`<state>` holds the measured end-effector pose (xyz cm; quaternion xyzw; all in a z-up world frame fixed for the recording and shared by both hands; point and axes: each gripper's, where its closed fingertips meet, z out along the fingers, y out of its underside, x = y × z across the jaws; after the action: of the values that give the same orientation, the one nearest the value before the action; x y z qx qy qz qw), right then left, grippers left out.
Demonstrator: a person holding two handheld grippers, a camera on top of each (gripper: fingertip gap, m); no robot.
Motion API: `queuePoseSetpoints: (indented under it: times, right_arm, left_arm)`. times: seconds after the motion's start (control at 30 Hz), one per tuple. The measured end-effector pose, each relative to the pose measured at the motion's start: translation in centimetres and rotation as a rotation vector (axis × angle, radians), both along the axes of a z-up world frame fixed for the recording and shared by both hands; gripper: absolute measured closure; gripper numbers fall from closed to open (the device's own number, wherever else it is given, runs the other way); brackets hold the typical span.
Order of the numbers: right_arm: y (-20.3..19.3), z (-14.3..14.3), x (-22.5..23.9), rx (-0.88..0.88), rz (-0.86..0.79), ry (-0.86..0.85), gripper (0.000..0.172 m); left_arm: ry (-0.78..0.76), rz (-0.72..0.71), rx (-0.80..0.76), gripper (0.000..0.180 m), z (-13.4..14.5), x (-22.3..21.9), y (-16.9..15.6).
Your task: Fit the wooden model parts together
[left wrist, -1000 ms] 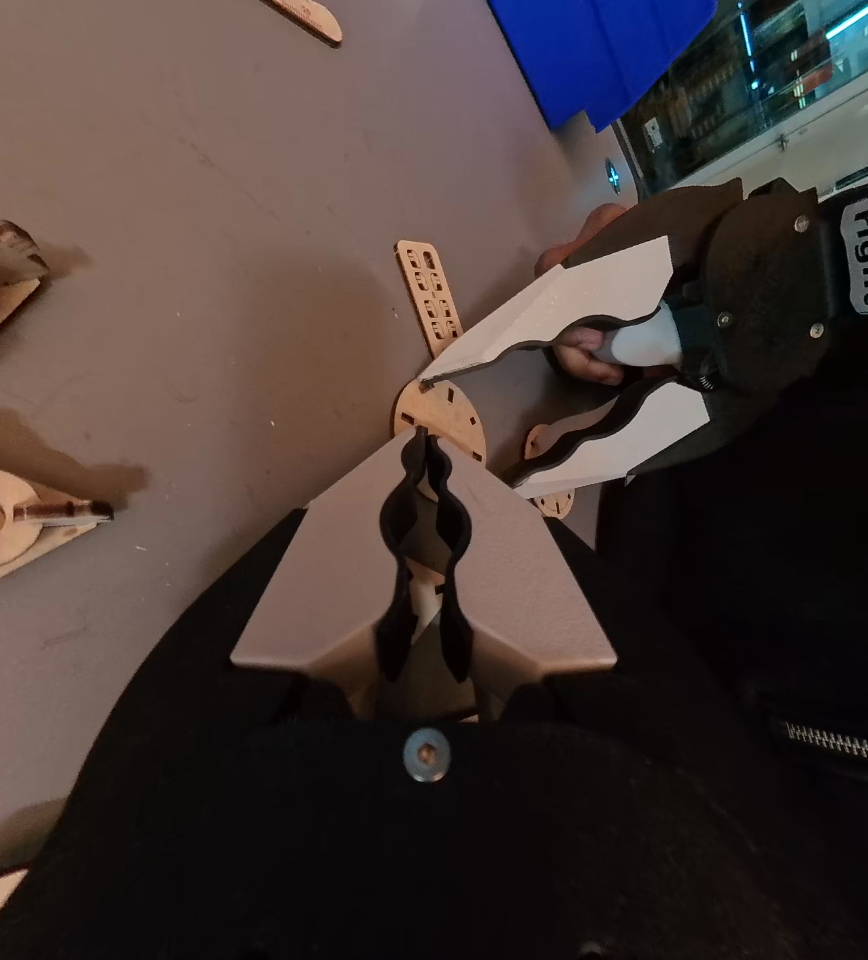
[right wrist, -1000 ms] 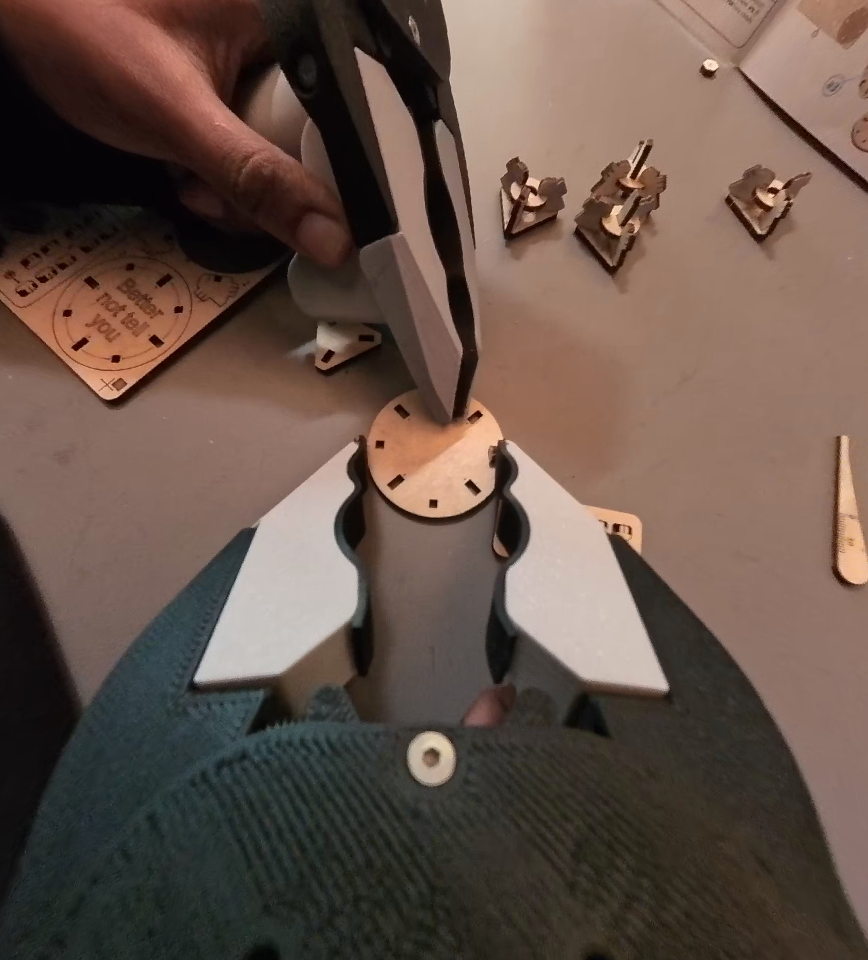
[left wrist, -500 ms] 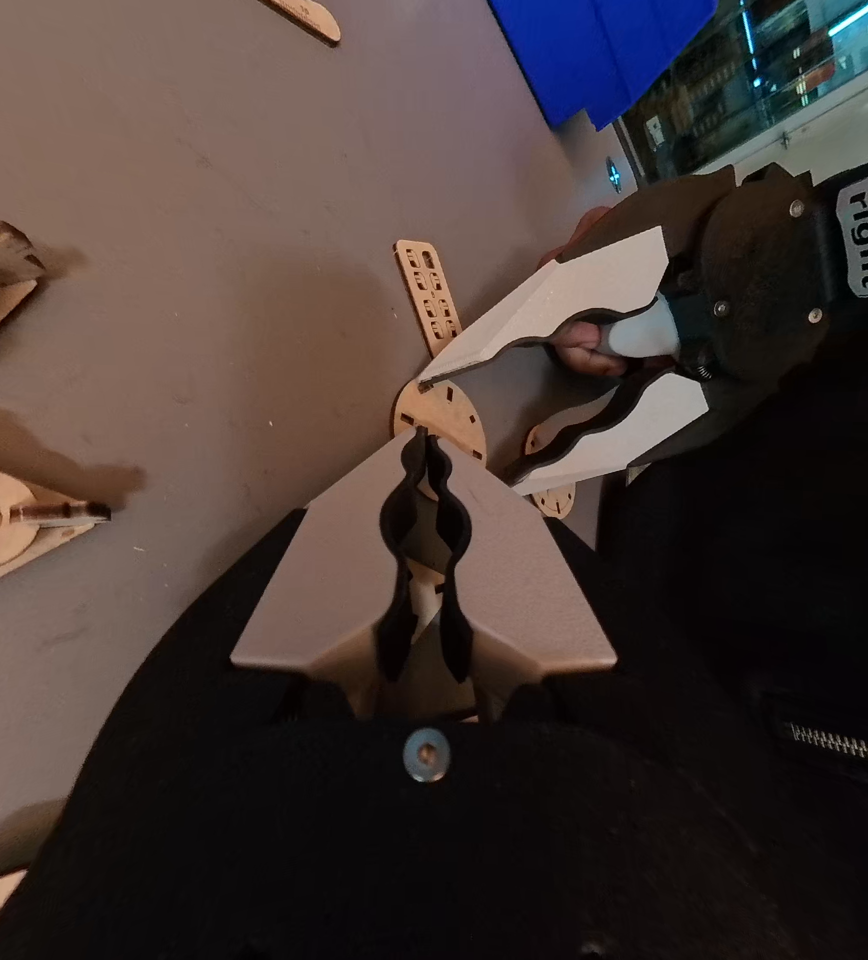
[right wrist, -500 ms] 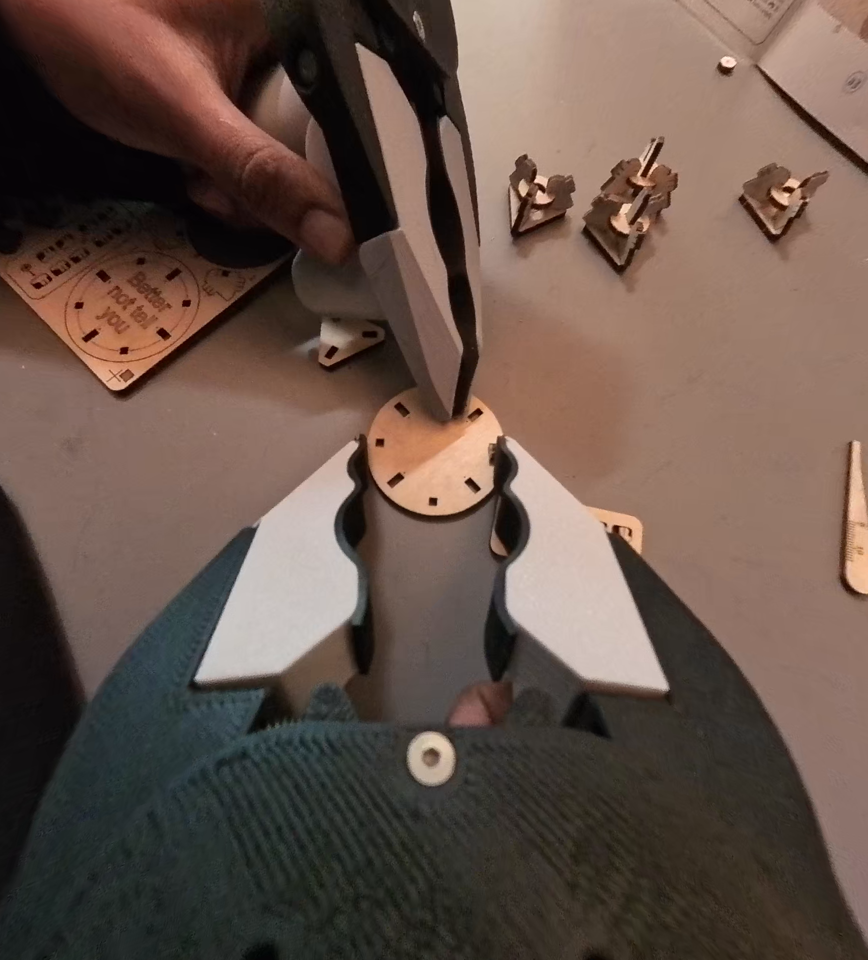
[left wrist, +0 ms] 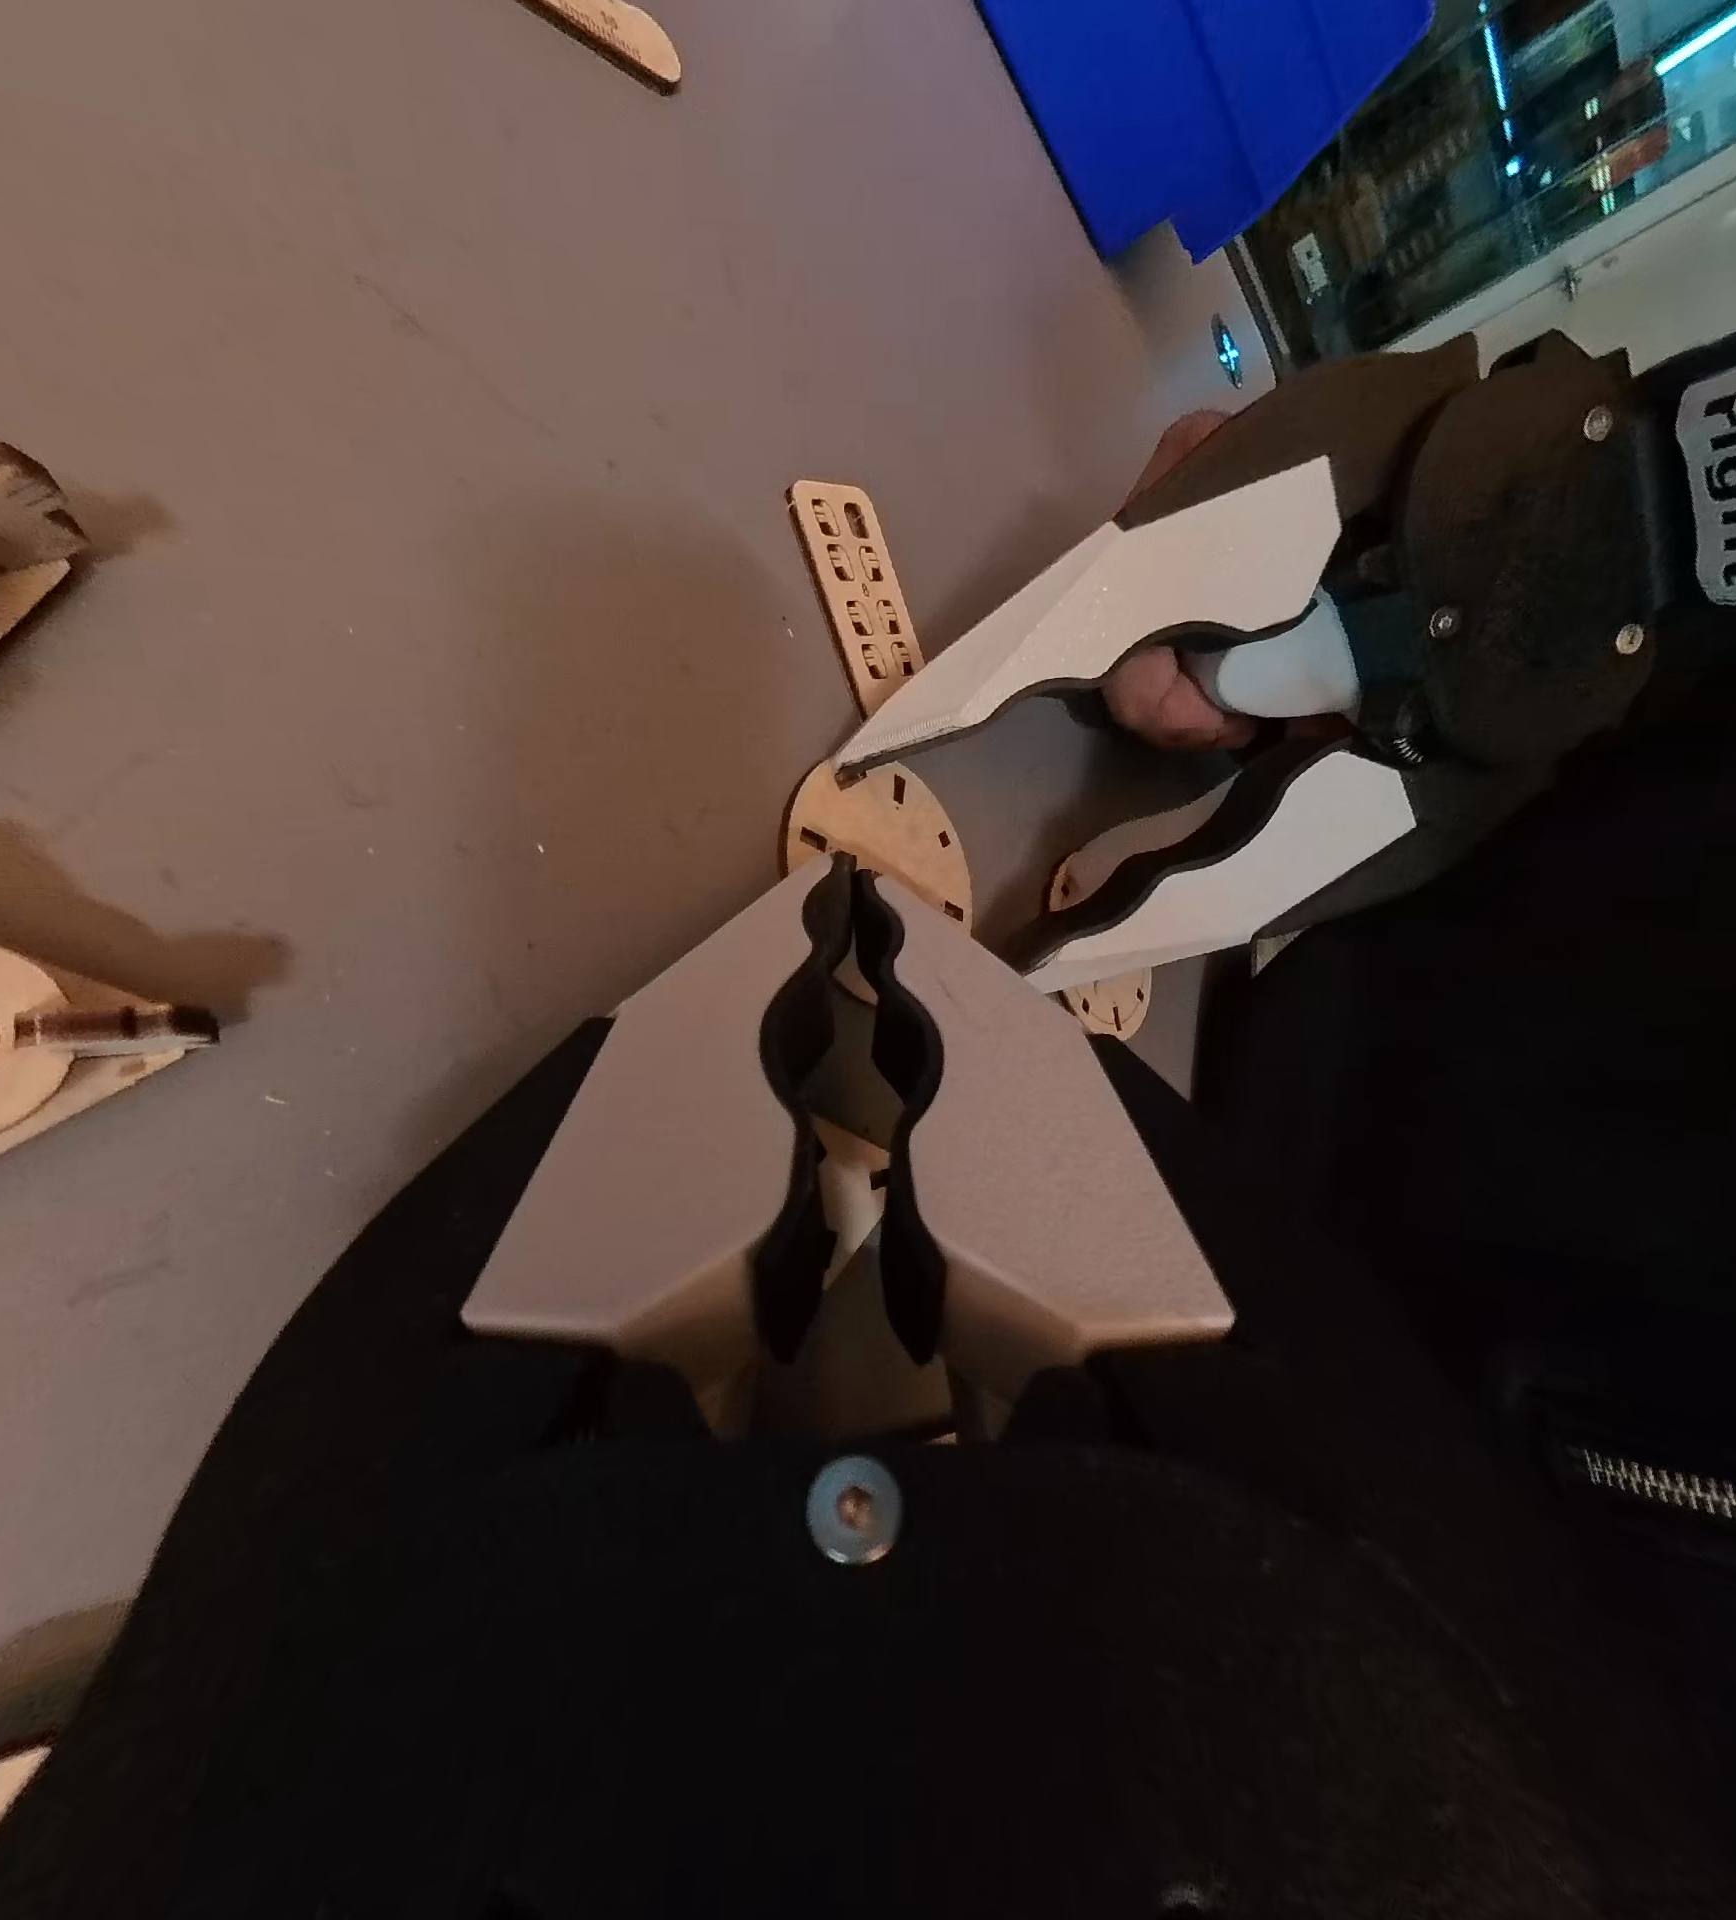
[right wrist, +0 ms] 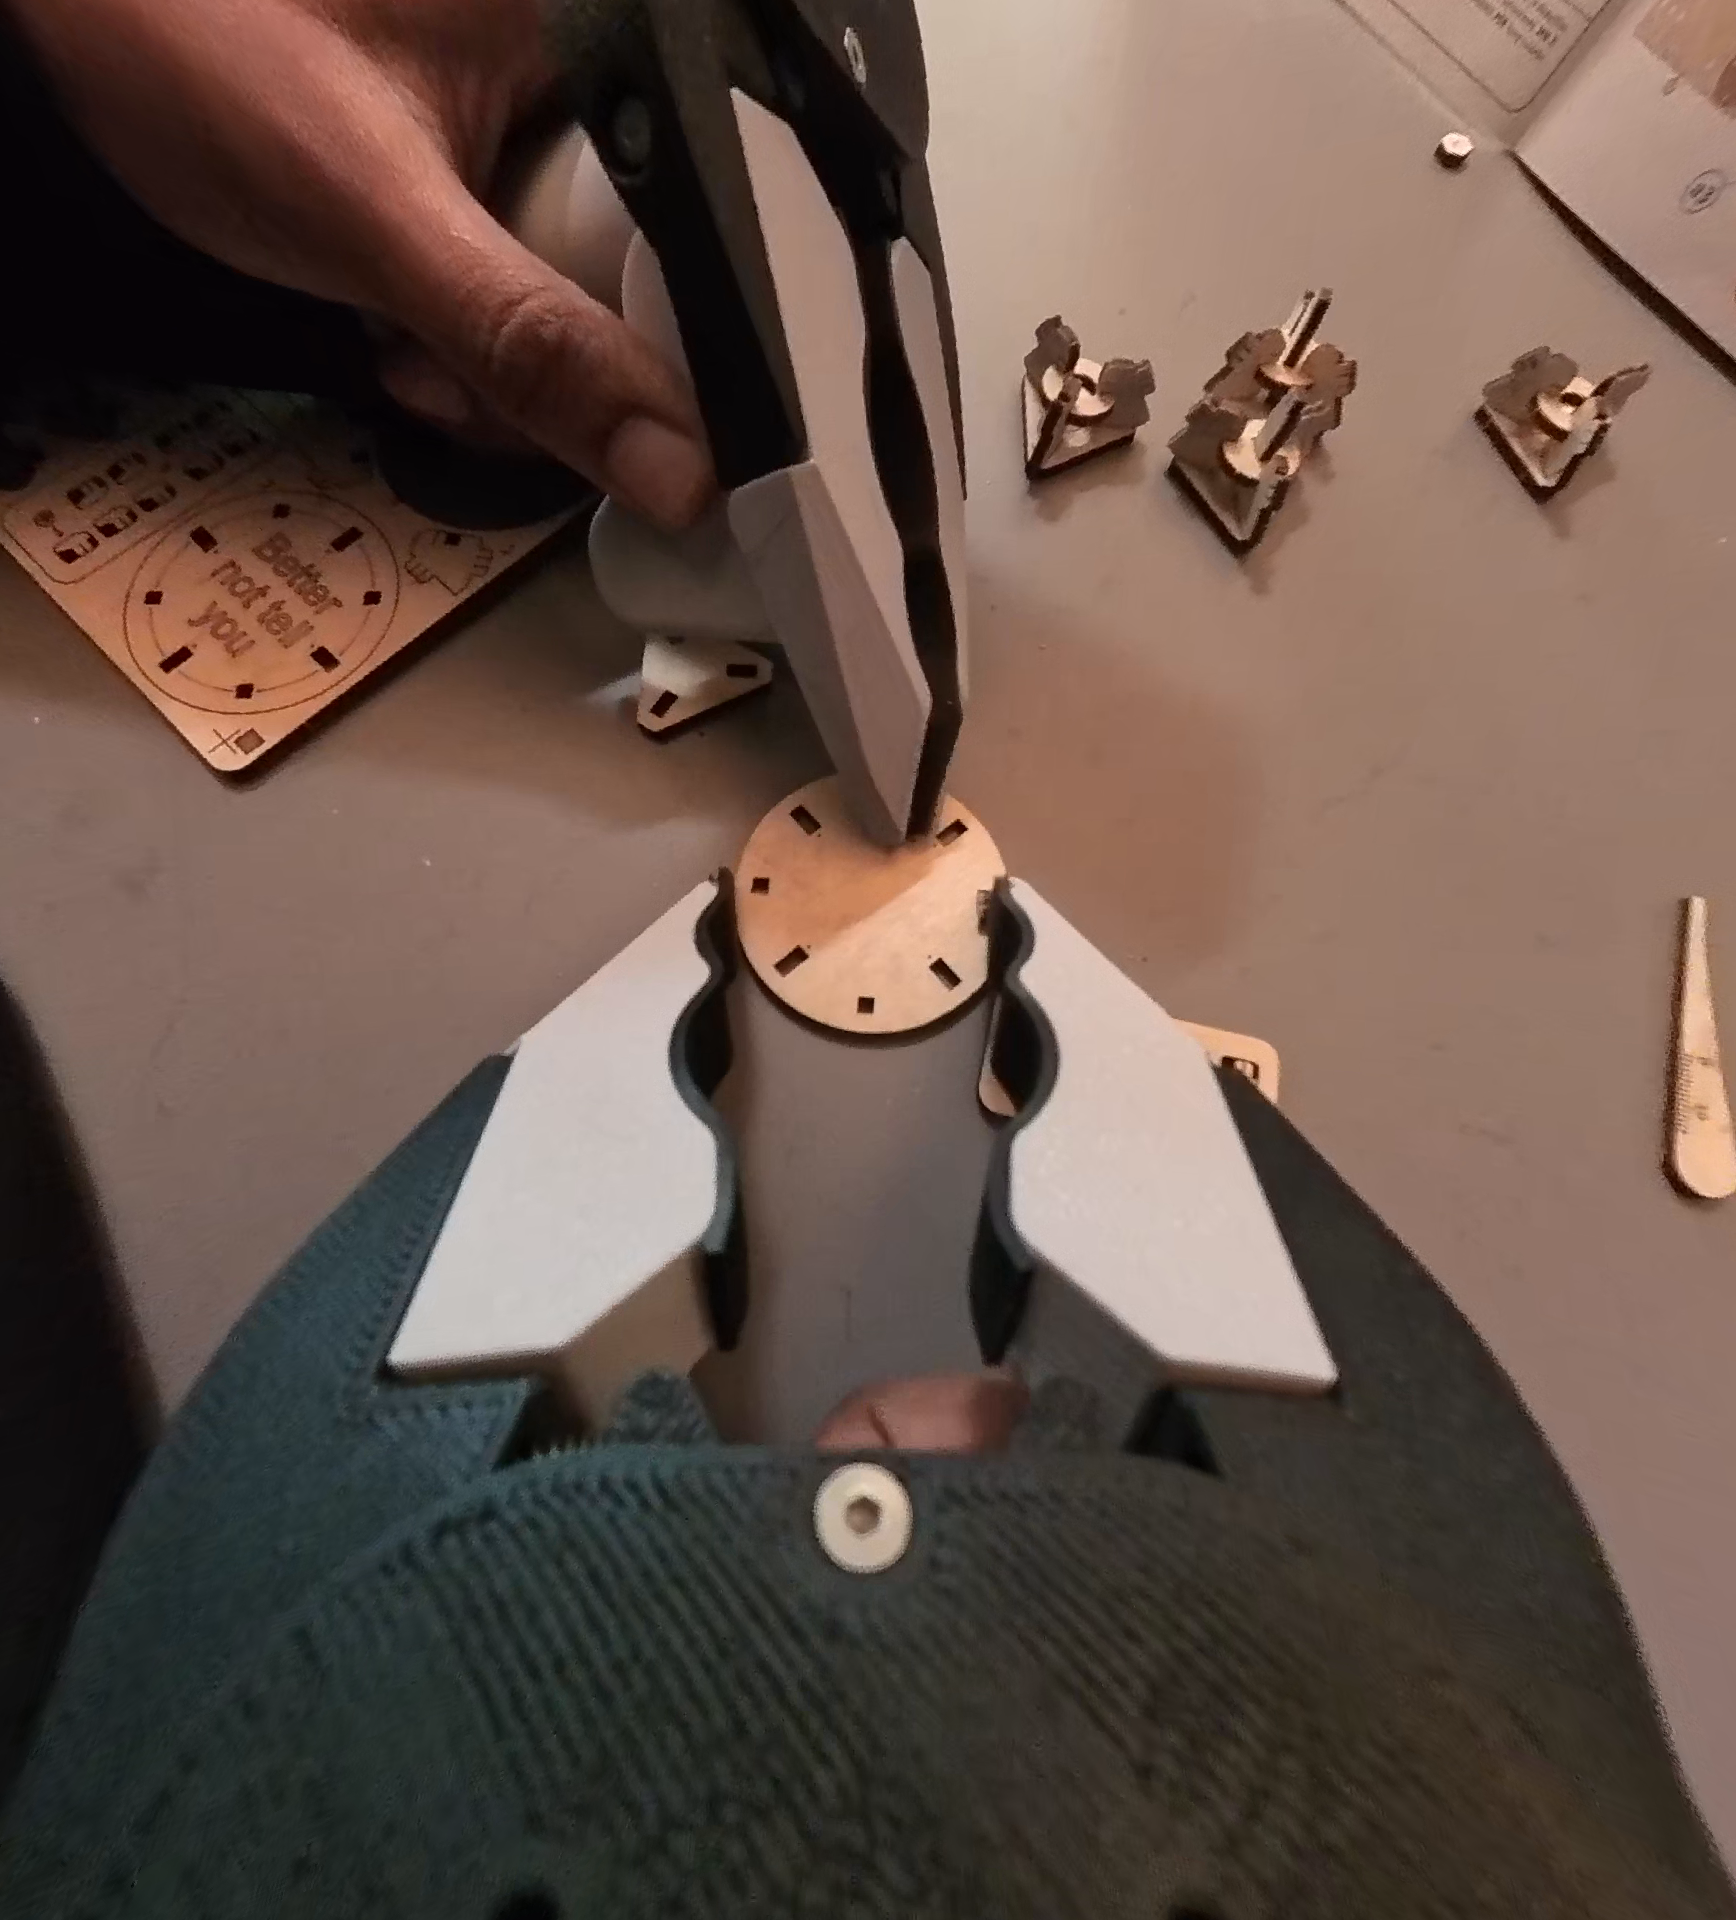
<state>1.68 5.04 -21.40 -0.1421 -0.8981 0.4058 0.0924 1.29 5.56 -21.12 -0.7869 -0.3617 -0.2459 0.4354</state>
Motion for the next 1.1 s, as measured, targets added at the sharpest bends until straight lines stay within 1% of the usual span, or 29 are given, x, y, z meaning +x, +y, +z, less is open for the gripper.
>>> queuePoseSetpoints:
  times: [0.07,0.13,0.17,0.3,0.4,0.6,0.67,0.7,0.73,0.77,0.87,0.9,0.97,1.0,1.03,1.1]
  right_arm:
    - [0.0,0.1,0.0,0.002,-0.003,0.007,0.124]
    - [0.3,0.0,-0.6,-0.001,-0.043,-0.010,0.110]
    - [0.3,0.1,-0.7,-0.015,-0.048,-0.033,0.107]
    - [0.4,0.9,-0.9,-0.088,-0.057,-0.079,0.107]
    - [0.4,1.1,-0.8,-0.104,-0.049,-0.088,0.108]
    - [0.5,1.3,-1.1,-0.128,-0.066,-0.110,0.128]
    - [0.6,1.5,-1.4,-0.153,-0.082,-0.145,0.149]
    - [0.6,1.5,-1.3,-0.163,-0.077,-0.163,0.163]
    - [0.6,1.6,-1.2,-0.168,-0.071,-0.173,0.172]
    - [0.6,1.6,-1.3,-0.168,-0.074,-0.161,0.172]
    - [0.6,2.6,-2.0,-0.195,-0.094,-0.057,0.172]
    - [0.6,2.5,-1.9,-0.191,-0.091,-0.053,0.172]
    - [0.8,0.7,-1.6,-0.083,-0.080,-0.098,0.172]
    - [0.9,0.3,-1.5,-0.055,-0.073,-0.088,0.172]
    - [0.9,1.2,-1.9,-0.086,-0.095,-0.038,0.172]
    - [0.9,3.9,-2.3,-0.203,-0.127,0.050,0.172]
  left_arm:
    - [0.004,0.001,-0.003,0.180,0.0,0.0,0.0]
    - [0.006,0.002,-0.005,0.180,0.0,0.0,0.0]
    - [0.005,0.002,-0.004,0.180,0.0,0.0,0.0]
    - [0.004,0.003,-0.003,0.180,0.0,0.0,0.0]
    - [0.000,0.003,0.000,0.180,0.0,0.0,0.0]
    - [0.000,0.003,0.000,0.180,0.0,0.0,0.0]
    - [0.000,0.003,0.000,0.180,0.0,0.0,0.0]
    - [0.000,0.003,0.000,0.180,0.0,0.0,0.0]
    - [0.001,0.003,-0.001,0.180,0.0,0.0,0.0]
    - [0.002,0.003,-0.001,0.180,0.0,0.0,0.0]
    - [0.011,0.002,-0.007,0.180,0.0,0.0,0.1]
    - [0.015,0.002,-0.009,0.180,0.0,0.0,0.1]
    - [0.024,0.003,-0.015,0.180,-0.1,0.0,0.1]
    - [0.031,0.003,-0.019,0.180,-0.1,0.0,0.1]
    - [0.043,0.003,-0.025,0.180,-0.1,0.0,0.1]
    - [0.087,0.004,-0.046,0.180,-0.1,-0.1,0.1]
